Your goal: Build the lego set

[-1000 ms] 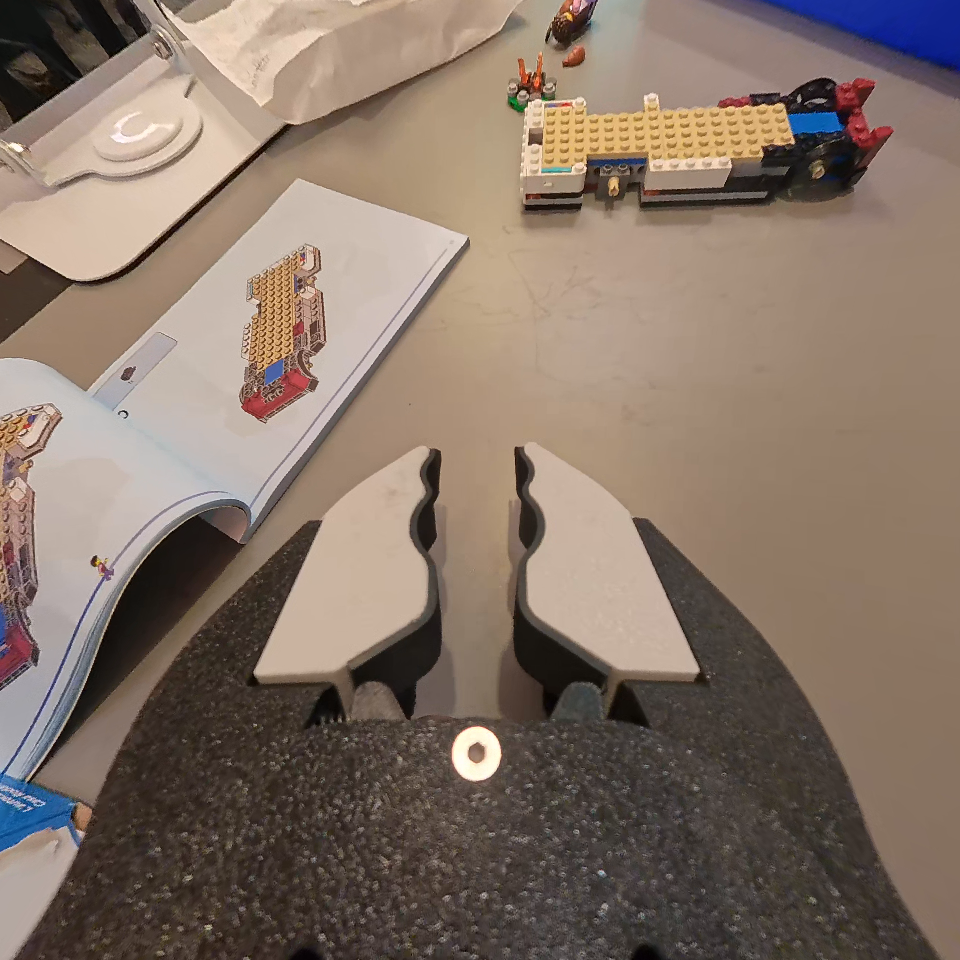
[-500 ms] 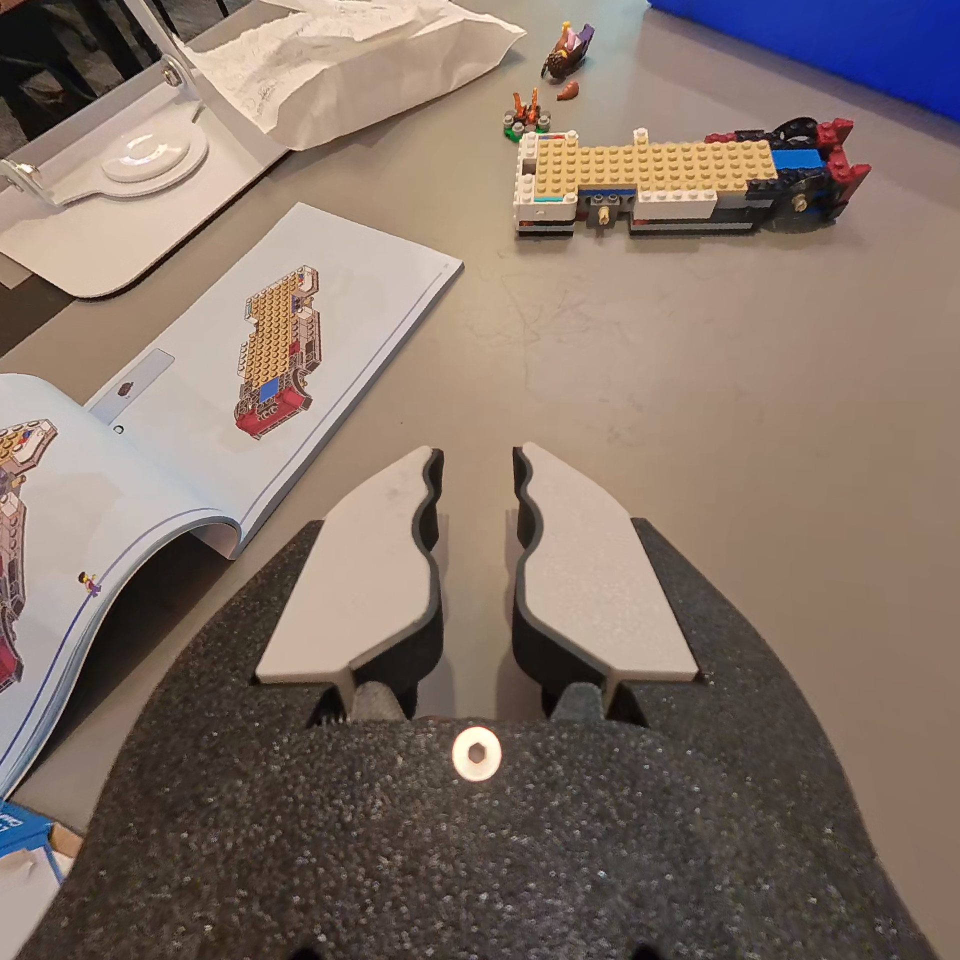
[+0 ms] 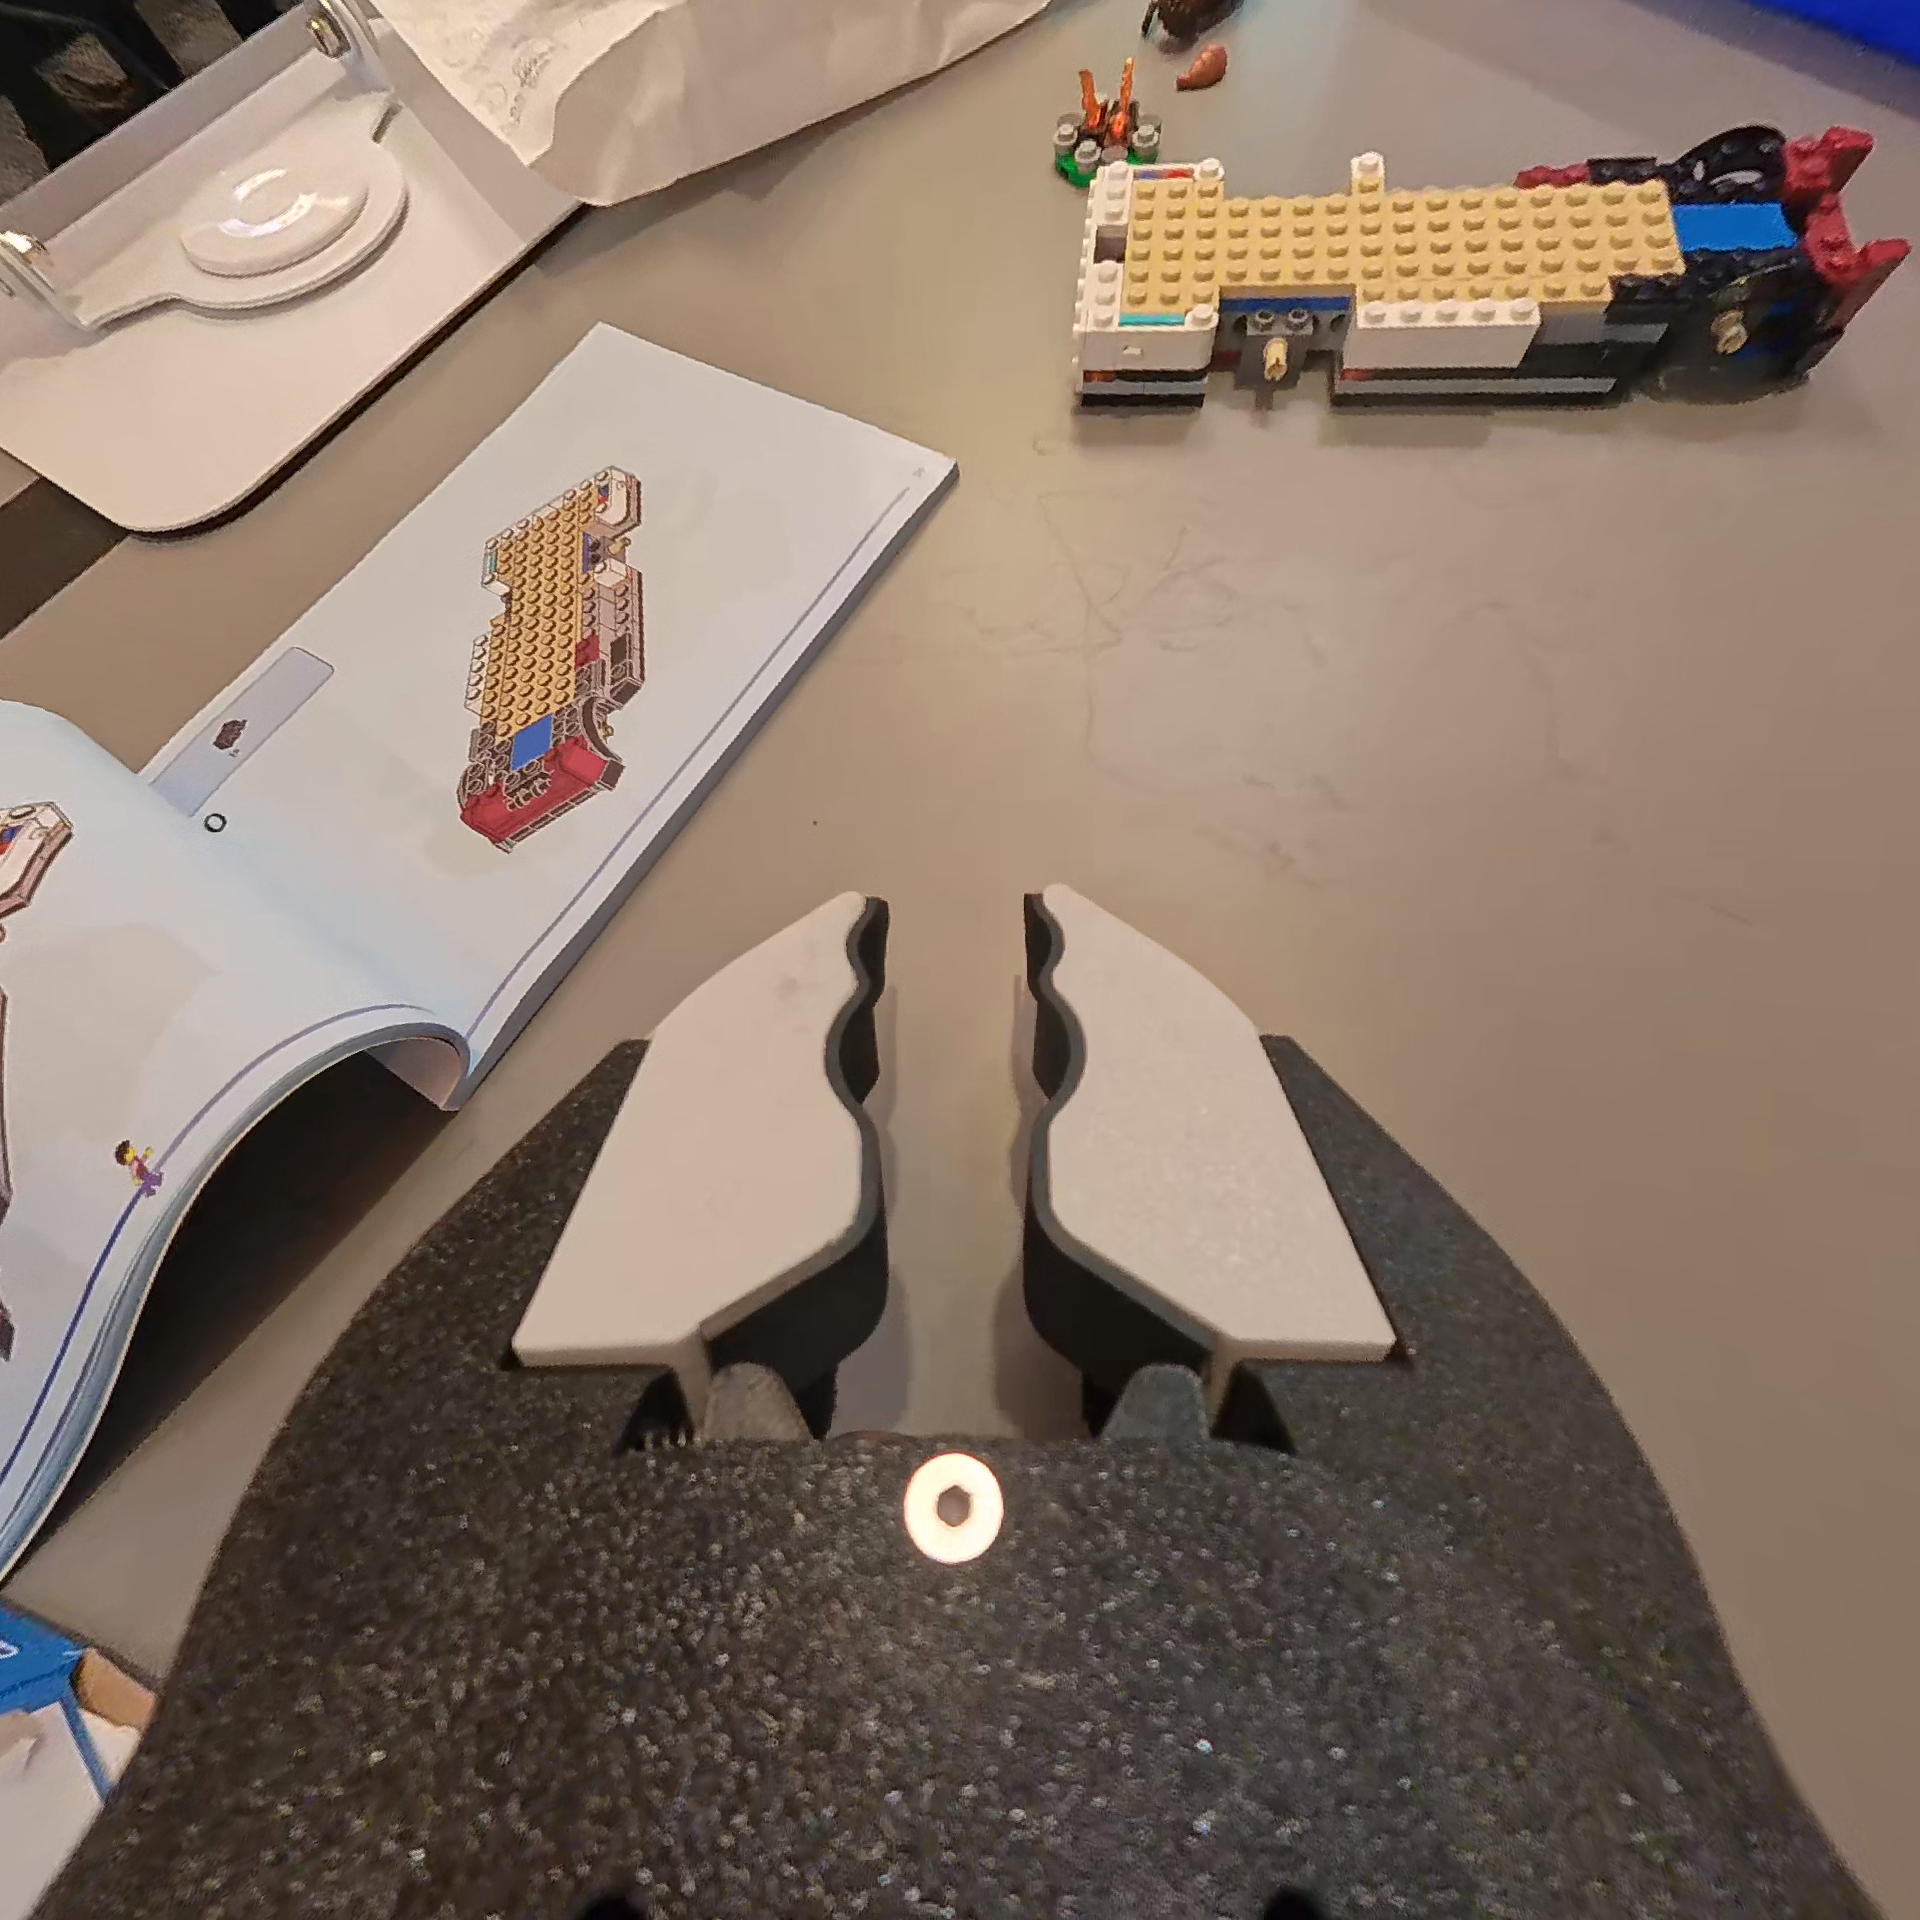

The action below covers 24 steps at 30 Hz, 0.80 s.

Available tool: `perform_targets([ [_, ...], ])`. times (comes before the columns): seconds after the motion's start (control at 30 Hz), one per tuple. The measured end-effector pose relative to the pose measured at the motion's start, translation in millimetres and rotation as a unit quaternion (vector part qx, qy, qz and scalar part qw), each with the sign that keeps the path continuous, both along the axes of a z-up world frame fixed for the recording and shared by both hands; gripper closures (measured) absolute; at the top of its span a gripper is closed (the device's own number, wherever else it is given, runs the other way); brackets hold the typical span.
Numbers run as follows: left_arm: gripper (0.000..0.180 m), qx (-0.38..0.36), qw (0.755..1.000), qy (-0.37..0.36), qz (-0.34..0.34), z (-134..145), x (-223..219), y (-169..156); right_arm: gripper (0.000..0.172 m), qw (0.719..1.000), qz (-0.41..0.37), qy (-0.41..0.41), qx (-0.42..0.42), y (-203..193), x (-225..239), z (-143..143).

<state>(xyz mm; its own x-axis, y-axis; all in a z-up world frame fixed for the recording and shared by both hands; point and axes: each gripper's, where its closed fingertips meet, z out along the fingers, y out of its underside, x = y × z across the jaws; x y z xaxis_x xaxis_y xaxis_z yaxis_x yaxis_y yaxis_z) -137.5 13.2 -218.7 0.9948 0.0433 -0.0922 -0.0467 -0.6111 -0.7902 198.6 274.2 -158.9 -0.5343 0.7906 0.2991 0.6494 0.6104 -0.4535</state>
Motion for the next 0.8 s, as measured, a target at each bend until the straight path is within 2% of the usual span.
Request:
perform_targets([
  [0.07,0.155,-0.009,1.000,0.005,0.002,-4,0,-1,0.159,0.997,0.039,-0.071,0.012,16,-2,-10],
  [0.2,0.155,-0.013,1.000,0.004,0.008,-5,-3,-2,0.164,0.970,0.181,-0.165,0.004,14,-2,-36],
  [0.33,0.155,-0.022,1.000,-0.006,0.010,-8,-5,-2,0.171,0.943,0.238,-0.225,-0.049,6,-1,-54],
  [0.47,0.155,-0.029,0.999,-0.018,0.010,-10,-5,-2,0.167,0.931,0.256,-0.251,-0.061,3,0,-69],
  [0.8,0.155,-0.039,0.999,-0.025,0.001,-13,-4,-1,0.157,0.933,0.241,-0.260,-0.068,7,-7,-82],
])
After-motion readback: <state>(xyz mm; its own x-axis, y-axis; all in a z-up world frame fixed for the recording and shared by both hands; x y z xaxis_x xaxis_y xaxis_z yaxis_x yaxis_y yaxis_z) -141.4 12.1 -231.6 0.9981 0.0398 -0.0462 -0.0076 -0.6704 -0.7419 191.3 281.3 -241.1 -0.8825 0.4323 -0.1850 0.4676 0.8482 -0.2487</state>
